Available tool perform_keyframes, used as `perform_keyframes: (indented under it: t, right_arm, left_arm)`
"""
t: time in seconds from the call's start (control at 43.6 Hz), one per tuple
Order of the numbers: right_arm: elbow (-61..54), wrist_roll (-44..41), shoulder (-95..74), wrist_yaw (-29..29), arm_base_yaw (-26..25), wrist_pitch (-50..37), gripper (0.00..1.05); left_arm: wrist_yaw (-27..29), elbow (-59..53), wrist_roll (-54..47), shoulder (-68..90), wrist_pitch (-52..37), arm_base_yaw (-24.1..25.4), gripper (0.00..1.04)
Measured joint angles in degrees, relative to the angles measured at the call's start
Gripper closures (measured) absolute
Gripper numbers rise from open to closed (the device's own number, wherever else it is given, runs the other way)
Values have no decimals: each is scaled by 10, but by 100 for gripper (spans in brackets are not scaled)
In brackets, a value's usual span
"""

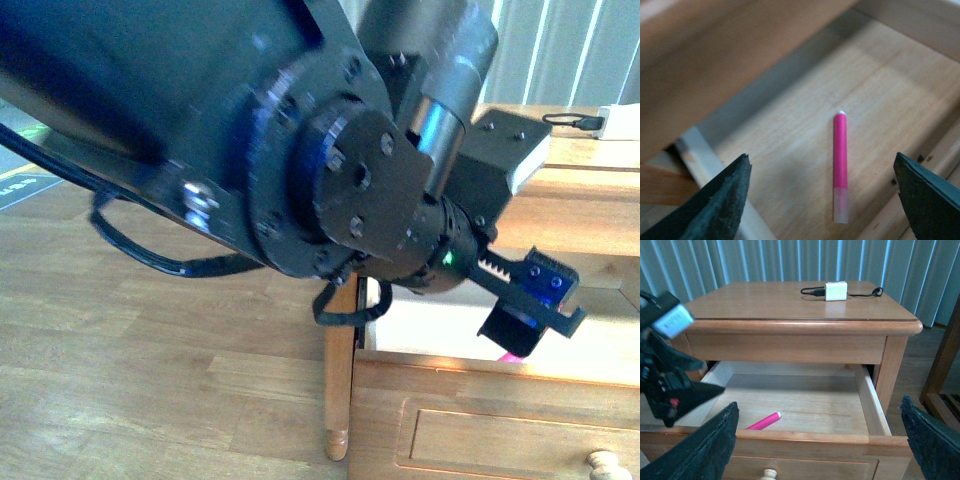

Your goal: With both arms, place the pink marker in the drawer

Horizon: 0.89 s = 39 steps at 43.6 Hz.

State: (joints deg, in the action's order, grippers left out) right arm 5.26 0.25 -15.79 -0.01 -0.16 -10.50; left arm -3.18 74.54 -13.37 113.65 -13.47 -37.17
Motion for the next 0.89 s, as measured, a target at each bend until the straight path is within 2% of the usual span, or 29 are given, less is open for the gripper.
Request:
perform_keyframes:
  t: [0.046,0.115,0.39,0.55,0.711,0.894]
  right_arm:
    - [0,0,0,0,0,0,9]
    - [0,0,0,0,0,0,9]
    - [0,0,0,0,0,0,9]
    - [0,0,0,0,0,0,9]
    - [0,0,0,0,0,0,9]
    - [0,0,0,0,0,0,9]
  left_arm:
    - [7,-19,7,-29,-14,4,10]
    - [16,-45,17,-69,-34,11,4]
    - [74,-175,29,-252,-85,49,6]
    - [124,-283,32,-424,-94,92,6]
    - [149,-375,66,-563,-61,143,6]
    - [155,-470,130,-706,16,212,6]
